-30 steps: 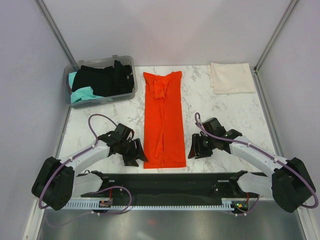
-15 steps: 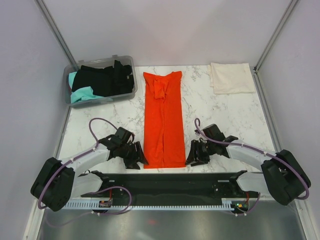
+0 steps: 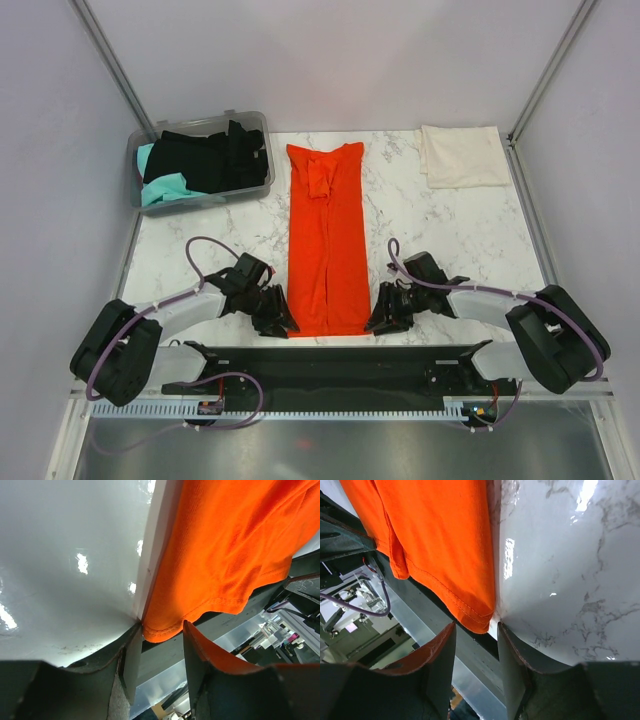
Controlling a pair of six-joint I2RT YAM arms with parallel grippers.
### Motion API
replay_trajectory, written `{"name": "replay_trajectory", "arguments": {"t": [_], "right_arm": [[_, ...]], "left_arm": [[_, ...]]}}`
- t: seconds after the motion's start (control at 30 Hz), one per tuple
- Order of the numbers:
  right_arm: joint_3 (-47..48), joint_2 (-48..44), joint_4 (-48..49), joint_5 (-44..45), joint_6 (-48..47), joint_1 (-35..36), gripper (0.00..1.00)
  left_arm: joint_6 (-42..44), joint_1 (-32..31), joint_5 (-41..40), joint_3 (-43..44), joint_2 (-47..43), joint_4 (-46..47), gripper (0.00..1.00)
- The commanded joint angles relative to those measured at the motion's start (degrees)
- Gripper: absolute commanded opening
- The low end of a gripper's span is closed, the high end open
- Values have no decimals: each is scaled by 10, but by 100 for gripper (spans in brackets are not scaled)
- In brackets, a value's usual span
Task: Fold and stack the t-shirts
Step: Fold the tshirt
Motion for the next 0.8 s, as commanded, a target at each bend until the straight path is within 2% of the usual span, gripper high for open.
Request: {"name": "replay_trajectory", "arguments": {"t": [0.0, 0.07, 0.2, 0.3, 0.43, 0.5, 0.53, 0.57, 0.7, 0.77], "right_arm": [[-9, 10, 22, 31, 7, -1, 47], [-11, 11, 22, 34, 9, -1, 47], [-20, 13, 23, 47, 12, -1, 45], [-29, 21, 38, 48, 23, -1, 41], [-44, 23, 64, 54, 47, -1, 32], [-49, 23, 65, 57, 49, -1, 27], [-50, 22, 65, 57, 49, -1, 12], [-52, 22, 65, 56, 49, -1, 3], [-69, 9, 44, 59, 43, 6, 0], [-78, -31, 33, 64, 47, 11, 0]], "left_arm": [[6, -3, -64, -12, 18, 2, 47], [6, -2, -65, -11, 20, 5, 45], [14, -2, -65, -7, 26, 6, 37], [17, -2, -62, -8, 23, 5, 32], [17, -2, -58, -14, 9, 5, 24], [19, -2, -52, -16, 2, 6, 9], [20, -2, -45, -16, 1, 6, 3], [21, -2, -43, -16, -1, 5, 2], [22, -10, -29, -20, -30, 4, 2], [8, -14, -28, -28, -46, 2, 2]]}}
